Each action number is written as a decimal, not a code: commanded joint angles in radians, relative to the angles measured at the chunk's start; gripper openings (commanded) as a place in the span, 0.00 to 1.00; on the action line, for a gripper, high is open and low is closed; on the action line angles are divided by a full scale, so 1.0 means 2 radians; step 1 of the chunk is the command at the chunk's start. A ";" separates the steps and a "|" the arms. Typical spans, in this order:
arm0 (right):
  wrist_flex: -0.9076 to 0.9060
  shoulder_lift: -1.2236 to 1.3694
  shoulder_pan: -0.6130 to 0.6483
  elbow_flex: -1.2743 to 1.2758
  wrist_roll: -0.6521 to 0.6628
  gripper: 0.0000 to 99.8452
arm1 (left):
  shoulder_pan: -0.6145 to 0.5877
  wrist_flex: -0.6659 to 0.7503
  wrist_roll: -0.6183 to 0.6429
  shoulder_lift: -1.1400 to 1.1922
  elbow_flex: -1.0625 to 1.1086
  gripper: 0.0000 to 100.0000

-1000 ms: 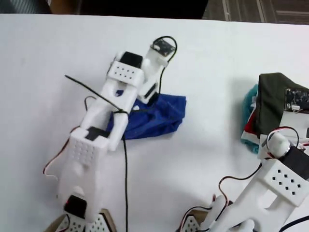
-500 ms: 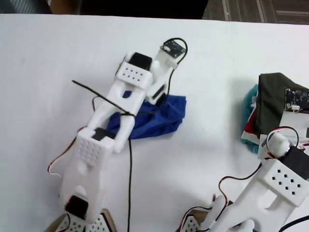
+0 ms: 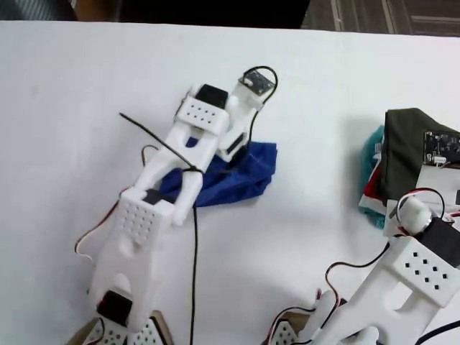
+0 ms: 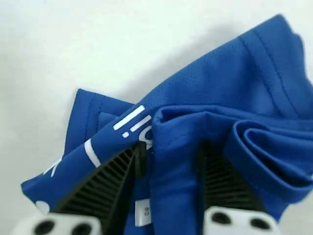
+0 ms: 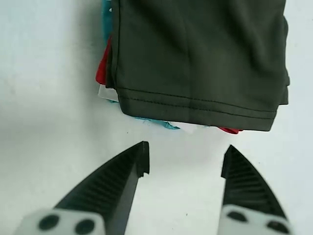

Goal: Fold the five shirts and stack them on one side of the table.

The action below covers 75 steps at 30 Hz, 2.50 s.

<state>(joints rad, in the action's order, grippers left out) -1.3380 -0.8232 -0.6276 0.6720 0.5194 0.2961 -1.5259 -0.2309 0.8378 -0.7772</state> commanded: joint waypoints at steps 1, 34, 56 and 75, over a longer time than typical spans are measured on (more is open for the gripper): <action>0.010 -0.010 0.002 -0.002 0.002 0.25 | 0.011 0.005 0.000 -0.014 -0.007 0.13; 0.010 -0.013 0.000 -0.002 -0.002 0.25 | 0.114 -0.127 0.001 -0.192 -0.001 0.03; 0.010 -0.010 0.001 -0.002 -0.002 0.25 | 0.032 -0.068 -0.002 -0.170 0.038 0.20; 0.010 -0.010 0.001 -0.002 -0.002 0.25 | 0.076 -0.087 0.002 -0.091 0.005 0.20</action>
<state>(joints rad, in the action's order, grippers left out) -1.3380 -0.8232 -0.6291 0.6720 0.5194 0.4020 -1.6195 -0.2309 0.6966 -0.6820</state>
